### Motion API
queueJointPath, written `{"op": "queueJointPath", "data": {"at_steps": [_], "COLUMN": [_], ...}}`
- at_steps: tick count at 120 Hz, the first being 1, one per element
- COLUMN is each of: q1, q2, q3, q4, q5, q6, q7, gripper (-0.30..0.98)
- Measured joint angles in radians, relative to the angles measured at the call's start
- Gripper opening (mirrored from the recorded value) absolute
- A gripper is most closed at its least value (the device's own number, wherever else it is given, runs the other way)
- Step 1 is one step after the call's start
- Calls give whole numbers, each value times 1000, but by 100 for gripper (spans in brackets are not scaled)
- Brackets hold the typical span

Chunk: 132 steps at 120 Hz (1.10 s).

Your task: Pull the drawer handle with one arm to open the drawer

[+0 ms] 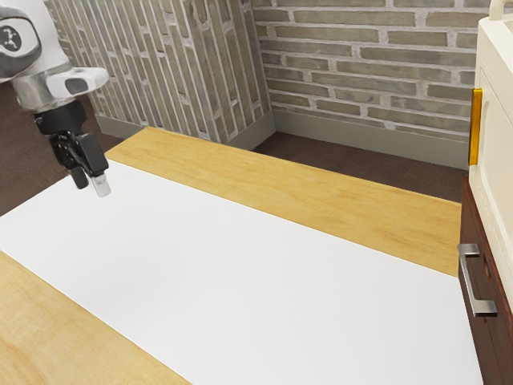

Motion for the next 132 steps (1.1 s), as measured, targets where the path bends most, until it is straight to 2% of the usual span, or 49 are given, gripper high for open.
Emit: {"op": "queueJointPath", "data": {"at_steps": [36, 49, 56, 61, 71, 80, 109, 132], "q1": [0, -59, -39, -38, -114, -138, -157, -227], "q2": [-23, -139, -172, -180, -187, -189, -151, -106], "q3": [-3, -9, -32, -79, -159, -194, -211, -215], "q4": [3, 5, 6, 9, 37, 39, 35, 27], "q5": [2, -11, -24, 10, 79, 120, 168, 250], "q6": [122, 137, 142, 145, 149, 149, 153, 187], "q7": [200, 251, 275, 290, 317, 339, 409, 497], "gripper": [69, 69, 69, 69, 69, 68, 68, 68]}}
